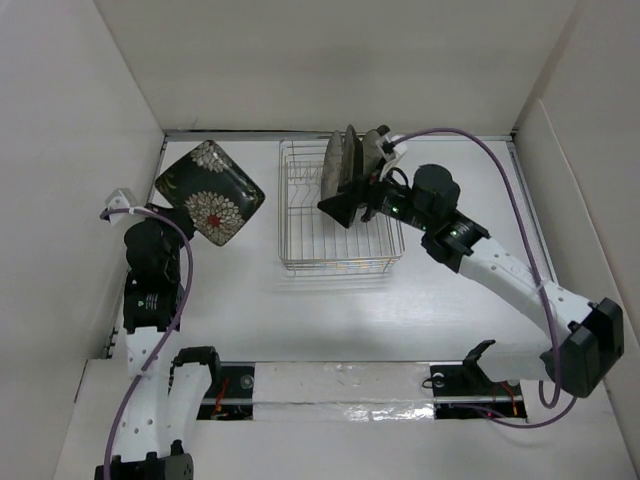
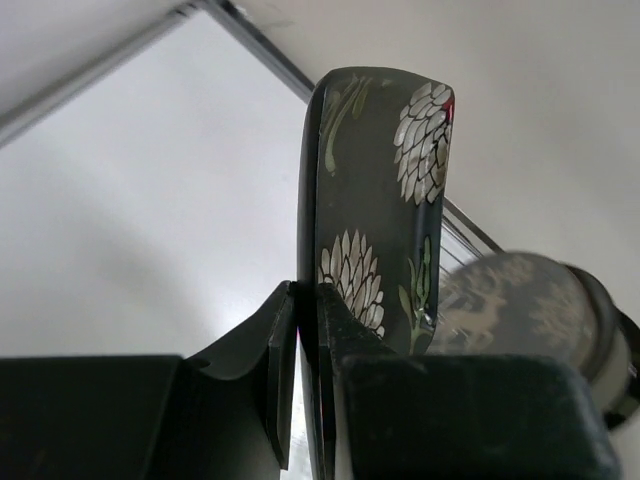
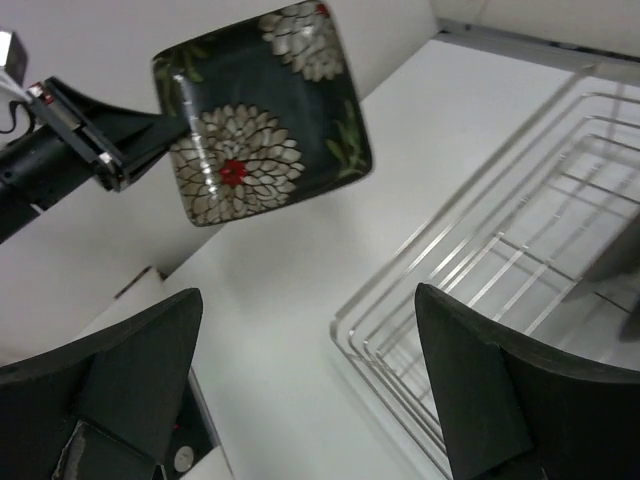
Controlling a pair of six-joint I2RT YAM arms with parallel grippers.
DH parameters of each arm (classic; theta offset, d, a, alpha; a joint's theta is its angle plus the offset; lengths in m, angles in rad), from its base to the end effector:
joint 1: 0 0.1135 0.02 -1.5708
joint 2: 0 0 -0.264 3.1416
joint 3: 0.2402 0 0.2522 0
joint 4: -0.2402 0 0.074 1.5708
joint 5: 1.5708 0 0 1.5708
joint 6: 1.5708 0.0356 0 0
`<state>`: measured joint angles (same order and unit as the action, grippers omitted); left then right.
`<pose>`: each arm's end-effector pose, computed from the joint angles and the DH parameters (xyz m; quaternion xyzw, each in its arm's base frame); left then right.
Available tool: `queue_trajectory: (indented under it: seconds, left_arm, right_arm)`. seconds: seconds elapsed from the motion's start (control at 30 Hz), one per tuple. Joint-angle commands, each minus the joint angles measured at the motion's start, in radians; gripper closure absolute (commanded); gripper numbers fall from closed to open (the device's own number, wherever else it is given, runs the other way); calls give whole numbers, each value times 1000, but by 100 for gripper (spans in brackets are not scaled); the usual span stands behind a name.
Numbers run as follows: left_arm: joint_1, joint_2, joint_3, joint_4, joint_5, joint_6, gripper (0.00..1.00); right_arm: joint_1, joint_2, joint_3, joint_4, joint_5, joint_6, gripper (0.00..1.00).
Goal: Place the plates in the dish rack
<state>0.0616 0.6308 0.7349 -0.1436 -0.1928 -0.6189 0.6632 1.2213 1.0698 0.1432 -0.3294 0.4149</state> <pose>0.1523 0.0162 0.3500 -0.3023 0.6542 -0.1230 0.6823 0.2202 0.1867 0.3830 -0.2013 0.6807 0.4565 0.5364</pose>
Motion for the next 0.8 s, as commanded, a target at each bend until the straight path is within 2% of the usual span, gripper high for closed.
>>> queue_trajectory:
  seconds: [0.0,0.1,0.3,0.57,0.77]
  left_arm:
    - [1,12,99,202,250,-45,100]
    - [-23,42,138,207,346,-58,100]
    - [-57,81,181,259,532,-117,100]
    - [-98,104,219,286,639,-130,100]
    - [-98,106,253,262,681,-88,100]
  right_arm:
    - [27,113,134,101,-121,-5,7]
    - [27,220,194,90,-171,-57,5]
    - [9,388,409,-45,-181,-145,2]
    - [-13,455,384,10,-102,-99,1]
    - [-33,442,357,42,-85,-82,1]
